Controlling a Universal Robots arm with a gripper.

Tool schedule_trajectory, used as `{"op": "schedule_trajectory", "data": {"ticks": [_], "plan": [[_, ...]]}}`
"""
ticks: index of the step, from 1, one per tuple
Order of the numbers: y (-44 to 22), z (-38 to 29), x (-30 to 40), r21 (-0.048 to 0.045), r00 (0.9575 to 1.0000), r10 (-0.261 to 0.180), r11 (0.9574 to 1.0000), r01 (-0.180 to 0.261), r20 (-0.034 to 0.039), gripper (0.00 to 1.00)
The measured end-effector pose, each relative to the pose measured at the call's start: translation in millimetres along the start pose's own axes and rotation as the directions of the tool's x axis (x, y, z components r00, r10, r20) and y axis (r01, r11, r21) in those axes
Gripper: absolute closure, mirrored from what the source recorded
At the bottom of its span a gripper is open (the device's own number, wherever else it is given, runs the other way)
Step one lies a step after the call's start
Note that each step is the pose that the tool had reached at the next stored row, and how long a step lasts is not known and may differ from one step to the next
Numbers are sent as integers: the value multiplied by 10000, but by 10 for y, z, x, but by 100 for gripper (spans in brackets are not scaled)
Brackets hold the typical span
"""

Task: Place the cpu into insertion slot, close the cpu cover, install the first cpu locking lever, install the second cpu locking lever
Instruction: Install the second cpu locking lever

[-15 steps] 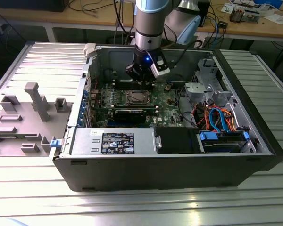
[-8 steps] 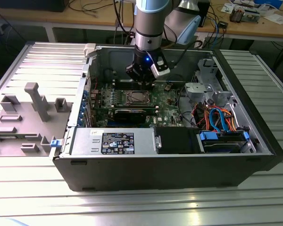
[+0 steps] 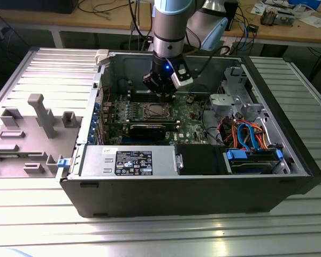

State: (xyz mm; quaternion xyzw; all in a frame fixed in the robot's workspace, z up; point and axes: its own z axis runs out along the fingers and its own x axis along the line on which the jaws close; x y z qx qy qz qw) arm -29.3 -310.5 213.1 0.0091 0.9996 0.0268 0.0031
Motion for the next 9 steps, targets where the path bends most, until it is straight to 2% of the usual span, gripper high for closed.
{"op": "schedule_trajectory", "data": {"ticks": [9], "plan": [[-12, -6, 0, 2, 10000, -1, 10000, 1, -1, 89]]}}
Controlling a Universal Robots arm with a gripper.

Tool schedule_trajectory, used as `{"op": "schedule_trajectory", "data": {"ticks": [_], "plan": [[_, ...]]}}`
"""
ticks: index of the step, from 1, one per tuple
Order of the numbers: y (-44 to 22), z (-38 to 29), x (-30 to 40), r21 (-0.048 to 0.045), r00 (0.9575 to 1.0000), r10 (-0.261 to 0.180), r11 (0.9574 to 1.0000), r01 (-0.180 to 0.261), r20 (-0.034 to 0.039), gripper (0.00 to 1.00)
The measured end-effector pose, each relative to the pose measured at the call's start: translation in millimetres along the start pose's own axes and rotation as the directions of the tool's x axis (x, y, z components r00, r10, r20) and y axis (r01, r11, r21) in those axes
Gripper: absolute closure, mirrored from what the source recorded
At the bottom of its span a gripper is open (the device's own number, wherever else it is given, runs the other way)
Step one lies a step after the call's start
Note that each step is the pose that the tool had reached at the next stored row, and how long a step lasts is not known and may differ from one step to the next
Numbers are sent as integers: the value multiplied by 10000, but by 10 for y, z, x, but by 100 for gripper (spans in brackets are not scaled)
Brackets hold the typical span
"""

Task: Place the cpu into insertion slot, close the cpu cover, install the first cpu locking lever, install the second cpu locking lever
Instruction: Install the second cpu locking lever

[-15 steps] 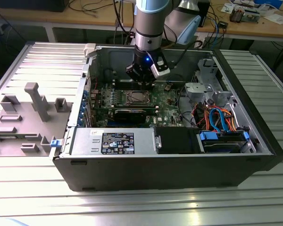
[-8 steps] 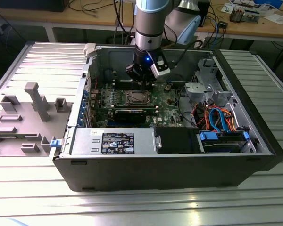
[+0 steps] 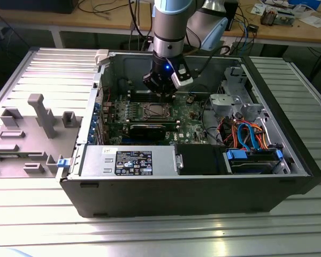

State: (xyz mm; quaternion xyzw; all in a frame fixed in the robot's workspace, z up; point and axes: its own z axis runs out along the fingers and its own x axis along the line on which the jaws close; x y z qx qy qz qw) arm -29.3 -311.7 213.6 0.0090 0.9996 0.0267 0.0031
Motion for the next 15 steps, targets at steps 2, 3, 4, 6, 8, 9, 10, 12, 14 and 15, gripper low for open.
{"op": "schedule_trajectory", "data": {"ticks": [2, 3, 4, 6, 8, 9, 10, 12, 14, 15], "plan": [[-5, 0, 0, -1, 10000, 2, 10000, -2, 1, 89], [-5, 0, 0, -1, 10000, 3, 10000, -3, 1, 89], [-5, 0, 0, -1, 10000, 2, 10000, -2, 0, 89], [-6, 0, 0, 0, 10000, 1, 10000, -1, 0, 89], [-6, -1, 0, 0, 10000, 1, 10000, -1, 0, 89], [-7, -5, 0, 2, 10000, 1, 10000, -1, -1, 89], [-6, -15, 0, 0, 10000, 1, 10000, -1, 0, 89], [-4, -28, 0, 0, 10000, 1, 10000, -1, 1, 89], [-4, -28, 0, -3, 10000, 1, 10000, -1, 2, 89], [-4, -28, 0, -2, 10000, 1, 10000, -1, 1, 89]]}}
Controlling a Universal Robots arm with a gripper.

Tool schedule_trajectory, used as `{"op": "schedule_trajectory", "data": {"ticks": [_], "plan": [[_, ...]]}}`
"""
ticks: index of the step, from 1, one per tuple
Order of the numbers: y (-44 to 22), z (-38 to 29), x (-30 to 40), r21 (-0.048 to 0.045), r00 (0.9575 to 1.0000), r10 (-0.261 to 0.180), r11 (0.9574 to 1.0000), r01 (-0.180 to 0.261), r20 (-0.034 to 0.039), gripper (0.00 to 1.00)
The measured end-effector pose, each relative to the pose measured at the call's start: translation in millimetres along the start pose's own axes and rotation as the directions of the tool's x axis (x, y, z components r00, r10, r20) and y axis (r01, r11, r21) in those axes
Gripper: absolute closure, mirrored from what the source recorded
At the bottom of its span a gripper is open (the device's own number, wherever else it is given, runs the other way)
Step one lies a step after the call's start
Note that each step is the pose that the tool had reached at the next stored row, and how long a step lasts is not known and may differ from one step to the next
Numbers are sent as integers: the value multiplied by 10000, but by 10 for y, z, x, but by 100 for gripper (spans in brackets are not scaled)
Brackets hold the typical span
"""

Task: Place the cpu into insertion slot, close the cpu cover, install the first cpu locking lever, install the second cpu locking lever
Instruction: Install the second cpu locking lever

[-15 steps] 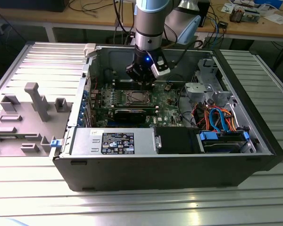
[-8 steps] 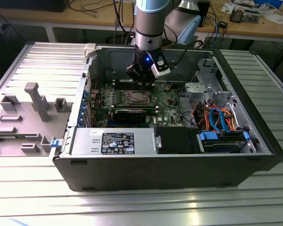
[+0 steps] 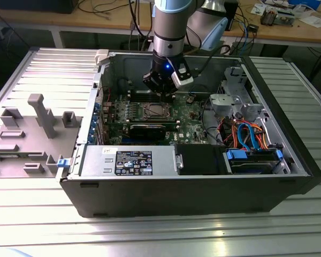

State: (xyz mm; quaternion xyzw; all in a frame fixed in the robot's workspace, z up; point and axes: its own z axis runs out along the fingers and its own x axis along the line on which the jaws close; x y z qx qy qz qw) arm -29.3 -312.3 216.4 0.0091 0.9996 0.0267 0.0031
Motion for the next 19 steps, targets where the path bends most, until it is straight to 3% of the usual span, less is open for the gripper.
{"op": "schedule_trajectory", "data": {"ticks": [19], "plan": [[-16, -32, 0, 2, 10000, 0, 10000, 0, -1, 89]]}}
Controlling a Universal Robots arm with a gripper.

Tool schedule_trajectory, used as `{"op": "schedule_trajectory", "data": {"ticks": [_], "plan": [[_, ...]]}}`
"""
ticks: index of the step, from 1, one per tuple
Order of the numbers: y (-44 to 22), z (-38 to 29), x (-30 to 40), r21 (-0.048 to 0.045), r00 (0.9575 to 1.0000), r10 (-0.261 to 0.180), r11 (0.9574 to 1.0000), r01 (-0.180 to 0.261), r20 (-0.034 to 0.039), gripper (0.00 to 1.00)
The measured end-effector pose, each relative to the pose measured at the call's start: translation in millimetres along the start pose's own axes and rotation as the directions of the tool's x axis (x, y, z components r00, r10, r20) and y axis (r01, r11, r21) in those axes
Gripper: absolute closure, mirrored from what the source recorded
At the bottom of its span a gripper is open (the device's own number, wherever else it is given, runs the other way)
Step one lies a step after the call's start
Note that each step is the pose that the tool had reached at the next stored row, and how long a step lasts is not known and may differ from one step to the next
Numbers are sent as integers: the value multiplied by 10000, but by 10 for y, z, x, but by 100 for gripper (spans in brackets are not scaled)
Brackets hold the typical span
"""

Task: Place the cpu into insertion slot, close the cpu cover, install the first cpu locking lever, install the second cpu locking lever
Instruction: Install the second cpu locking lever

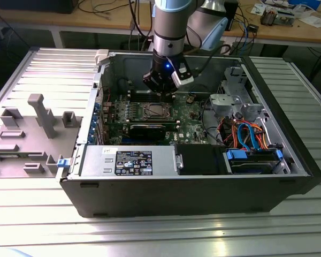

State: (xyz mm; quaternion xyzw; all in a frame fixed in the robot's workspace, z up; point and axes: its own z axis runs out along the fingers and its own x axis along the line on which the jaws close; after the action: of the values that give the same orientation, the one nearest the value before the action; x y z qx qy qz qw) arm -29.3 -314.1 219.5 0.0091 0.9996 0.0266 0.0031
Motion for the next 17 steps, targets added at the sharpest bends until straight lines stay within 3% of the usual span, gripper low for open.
{"op": "schedule_trajectory", "data": {"ticks": [17], "plan": [[-43, -26, -1, 0, 10000, 0, 10000, 0, 0, 89]]}}
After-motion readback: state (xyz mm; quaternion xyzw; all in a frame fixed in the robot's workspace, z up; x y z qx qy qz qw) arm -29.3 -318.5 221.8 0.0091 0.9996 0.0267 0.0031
